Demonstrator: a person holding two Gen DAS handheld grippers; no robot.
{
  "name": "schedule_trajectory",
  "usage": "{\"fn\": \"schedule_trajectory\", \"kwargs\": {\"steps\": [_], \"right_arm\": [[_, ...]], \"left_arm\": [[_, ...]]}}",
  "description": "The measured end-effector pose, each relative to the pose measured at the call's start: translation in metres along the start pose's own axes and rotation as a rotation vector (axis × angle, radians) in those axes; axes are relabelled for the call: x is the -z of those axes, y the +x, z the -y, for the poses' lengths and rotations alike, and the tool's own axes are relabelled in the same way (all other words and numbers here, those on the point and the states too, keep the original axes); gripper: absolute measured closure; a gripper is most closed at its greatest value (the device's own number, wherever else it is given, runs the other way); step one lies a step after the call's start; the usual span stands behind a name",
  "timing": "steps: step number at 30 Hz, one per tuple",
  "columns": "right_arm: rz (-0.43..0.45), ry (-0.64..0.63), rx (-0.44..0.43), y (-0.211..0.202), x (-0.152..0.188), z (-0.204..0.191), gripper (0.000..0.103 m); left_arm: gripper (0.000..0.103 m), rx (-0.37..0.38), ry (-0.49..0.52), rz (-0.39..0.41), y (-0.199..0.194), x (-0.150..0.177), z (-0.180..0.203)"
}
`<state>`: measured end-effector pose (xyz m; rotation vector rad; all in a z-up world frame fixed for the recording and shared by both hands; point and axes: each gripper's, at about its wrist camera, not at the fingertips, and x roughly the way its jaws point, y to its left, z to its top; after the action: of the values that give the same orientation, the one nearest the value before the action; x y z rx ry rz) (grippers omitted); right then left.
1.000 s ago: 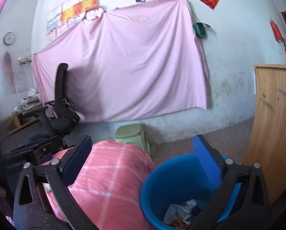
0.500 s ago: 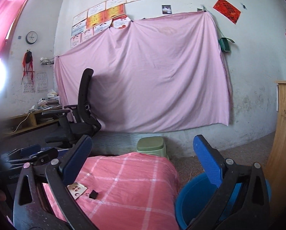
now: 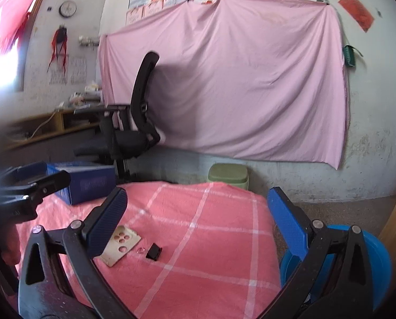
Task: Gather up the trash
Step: 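Move both tools back over the table, then grasp the beige phone case with the left tool while the right tool grasps the black binder clip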
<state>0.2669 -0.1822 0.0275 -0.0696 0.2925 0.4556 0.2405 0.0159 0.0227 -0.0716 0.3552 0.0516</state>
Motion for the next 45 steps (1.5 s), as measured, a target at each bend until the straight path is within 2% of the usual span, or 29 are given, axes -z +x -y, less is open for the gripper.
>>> {"fn": "schedule_trajectory", "kwargs": {"steps": [8,12,17,19,23,25,28,34,36,38,39,45], "right_arm": [[-0.123,-0.042,-0.028,0.024,0.011,-0.012,0.000],[-0.212,-0.046,-0.049,0.038,0.015,-0.014,0.000],[-0.334,-0.057,-0.083,0.054,0.022,-0.018,0.017],[-0.370,-0.061,-0.097,0.059,0.025,-0.020,0.023],[-0.448,-0.064,-0.136,0.071,0.033,-0.024,0.041],[-0.475,-0.060,-0.157,0.076,0.035,-0.024,0.044],[-0.512,-0.061,-0.185,0.081,0.038,-0.025,0.047],[-0.590,-0.097,-0.204,0.094,0.045,-0.036,0.048],[-0.598,-0.110,-0.202,0.095,0.046,-0.039,0.049],[-0.605,-0.117,-0.212,0.096,0.047,-0.039,0.055],[-0.610,-0.117,-0.222,0.097,0.047,-0.040,0.057],[-0.607,-0.095,-0.243,0.096,0.046,-0.037,0.062]], "left_arm": [[0.016,0.045,-0.019,-0.148,0.021,0.017,-0.013],[0.016,0.069,-0.037,-0.226,0.034,0.023,-0.015],[0.031,0.102,-0.056,-0.290,0.047,0.028,-0.017],[0.042,0.121,-0.059,-0.318,0.052,0.029,-0.016],[0.060,0.186,-0.078,-0.398,0.065,0.034,-0.015],[0.072,0.221,-0.089,-0.442,0.072,0.037,-0.013],[0.078,0.250,-0.090,-0.483,0.075,0.040,-0.010],[0.080,0.241,-0.059,-0.521,0.081,0.043,-0.003],[0.081,0.235,-0.050,-0.529,0.083,0.043,-0.002],[0.087,0.242,-0.047,-0.537,0.083,0.043,0.000],[0.093,0.253,-0.045,-0.547,0.084,0.043,0.001],[0.097,0.230,0.023,-0.545,0.083,0.039,0.015]]}}
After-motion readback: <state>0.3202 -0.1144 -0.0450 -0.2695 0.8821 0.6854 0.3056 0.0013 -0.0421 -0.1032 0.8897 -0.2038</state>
